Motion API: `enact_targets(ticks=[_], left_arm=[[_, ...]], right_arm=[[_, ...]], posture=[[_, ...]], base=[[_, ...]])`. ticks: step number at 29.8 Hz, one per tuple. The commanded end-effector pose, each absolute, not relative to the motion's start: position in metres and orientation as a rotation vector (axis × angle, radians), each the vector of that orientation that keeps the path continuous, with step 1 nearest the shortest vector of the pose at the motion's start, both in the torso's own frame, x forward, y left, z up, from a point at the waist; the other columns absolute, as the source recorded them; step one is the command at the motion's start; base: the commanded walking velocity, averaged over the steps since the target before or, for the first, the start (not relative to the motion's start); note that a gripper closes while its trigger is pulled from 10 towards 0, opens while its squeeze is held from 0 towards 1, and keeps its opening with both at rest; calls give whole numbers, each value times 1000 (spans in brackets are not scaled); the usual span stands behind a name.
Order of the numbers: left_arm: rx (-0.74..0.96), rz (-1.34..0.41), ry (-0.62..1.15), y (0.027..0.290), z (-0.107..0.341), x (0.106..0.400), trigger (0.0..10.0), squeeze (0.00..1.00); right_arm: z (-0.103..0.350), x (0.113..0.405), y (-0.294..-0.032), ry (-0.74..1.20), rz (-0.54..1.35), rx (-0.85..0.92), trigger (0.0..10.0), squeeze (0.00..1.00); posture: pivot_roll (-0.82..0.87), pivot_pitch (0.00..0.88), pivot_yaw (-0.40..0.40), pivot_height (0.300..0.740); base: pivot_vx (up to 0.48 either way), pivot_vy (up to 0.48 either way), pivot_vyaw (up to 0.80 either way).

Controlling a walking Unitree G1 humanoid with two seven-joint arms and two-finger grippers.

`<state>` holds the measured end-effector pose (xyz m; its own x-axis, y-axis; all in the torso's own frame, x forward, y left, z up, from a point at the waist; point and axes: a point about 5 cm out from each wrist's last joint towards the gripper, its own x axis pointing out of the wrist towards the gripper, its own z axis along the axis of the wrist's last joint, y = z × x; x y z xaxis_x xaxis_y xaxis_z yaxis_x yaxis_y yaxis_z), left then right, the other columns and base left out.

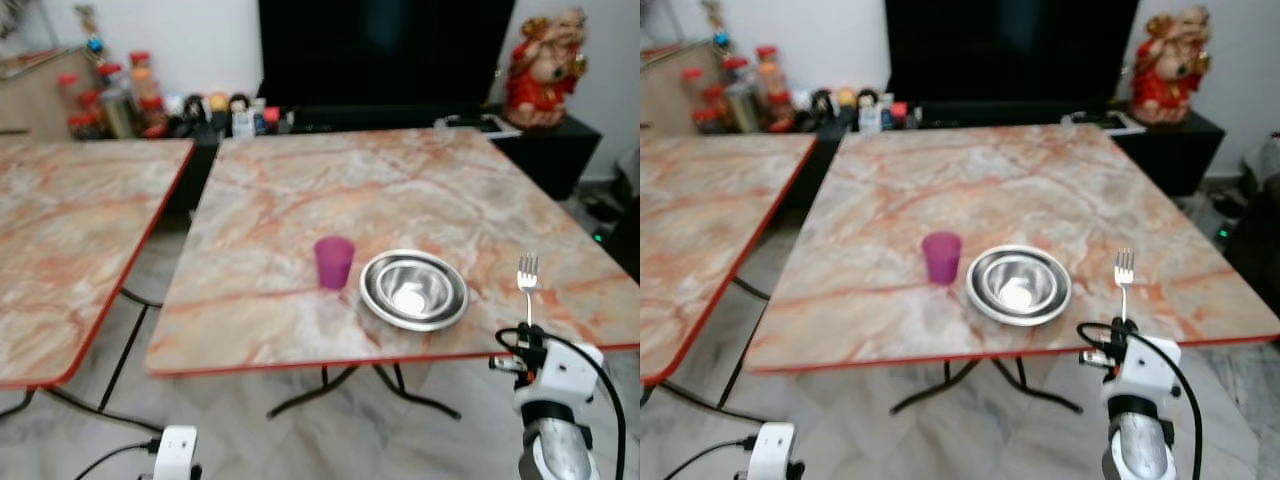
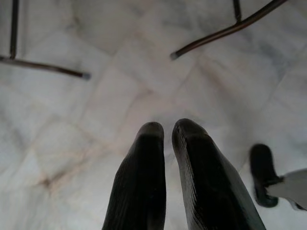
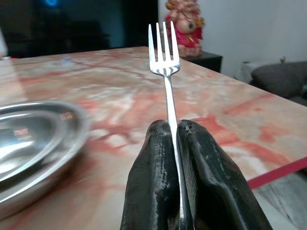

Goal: Setting the table

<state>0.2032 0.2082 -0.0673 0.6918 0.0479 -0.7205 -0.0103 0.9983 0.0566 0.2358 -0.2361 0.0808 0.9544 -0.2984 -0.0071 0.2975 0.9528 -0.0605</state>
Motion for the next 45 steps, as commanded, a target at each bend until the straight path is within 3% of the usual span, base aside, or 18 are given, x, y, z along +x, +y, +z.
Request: enact_targets(ticks=[1,7,28,45], left_arm=[[54,32,808,209,-68,203,10000,0],[65,24,804,209,-67,203,10000,0],[73,29,801,211,-66,204,10000,0],[25,13,767,206,-64,207,10000,0]], right_arm=[[83,238,-236,8,-302,-55,10000,0],[83,239,-234,5,-292,-53,10000,0],[84,243,-228,-3,-273,-54,10000,0],[83,243,-228,-5,-275,-48,10000,0]], posture=[[-97,29,-2,740],[-100,26,2,740],[-93,23,2,740],[-89,26,0,740]], base=[[0,0,0],[0,0,0],[296,0,125],[0,0,0]])
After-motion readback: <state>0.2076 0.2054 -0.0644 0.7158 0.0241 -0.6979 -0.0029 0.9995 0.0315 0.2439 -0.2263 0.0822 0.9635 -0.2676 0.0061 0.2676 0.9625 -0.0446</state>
